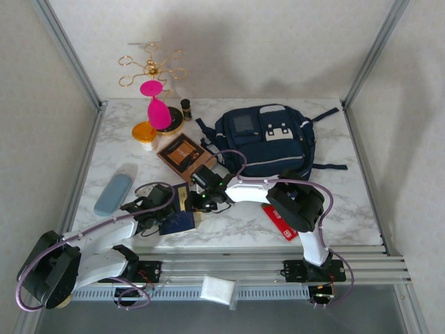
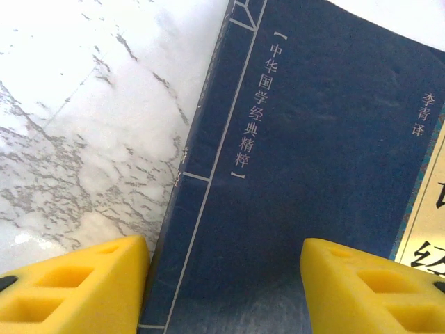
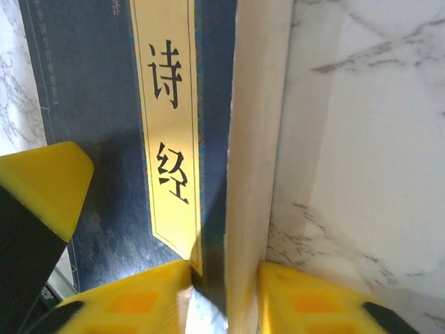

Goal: Pack the student bag
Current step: Pick up the book from the bottom-left of the table.

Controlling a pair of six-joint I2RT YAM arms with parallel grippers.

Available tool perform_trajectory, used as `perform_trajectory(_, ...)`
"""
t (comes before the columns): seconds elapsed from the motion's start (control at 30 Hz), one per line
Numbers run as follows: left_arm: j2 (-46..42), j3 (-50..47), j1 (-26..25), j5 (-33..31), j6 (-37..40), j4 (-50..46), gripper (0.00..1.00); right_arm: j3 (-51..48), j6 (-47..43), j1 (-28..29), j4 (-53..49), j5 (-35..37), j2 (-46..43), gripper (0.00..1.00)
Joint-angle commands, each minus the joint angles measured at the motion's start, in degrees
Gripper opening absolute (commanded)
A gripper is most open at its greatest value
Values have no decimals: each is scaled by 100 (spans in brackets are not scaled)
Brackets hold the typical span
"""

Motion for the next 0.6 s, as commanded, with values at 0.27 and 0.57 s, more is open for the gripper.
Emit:
perform_trajectory(0.27, 75, -223, -125, 542, -349, 96, 59, 154, -90, 108, 2, -136, -244, 7)
perform_trajectory(0.57, -317, 81, -125, 358, -376, -260, 67, -185, -33, 102, 286, -114, -848, 0)
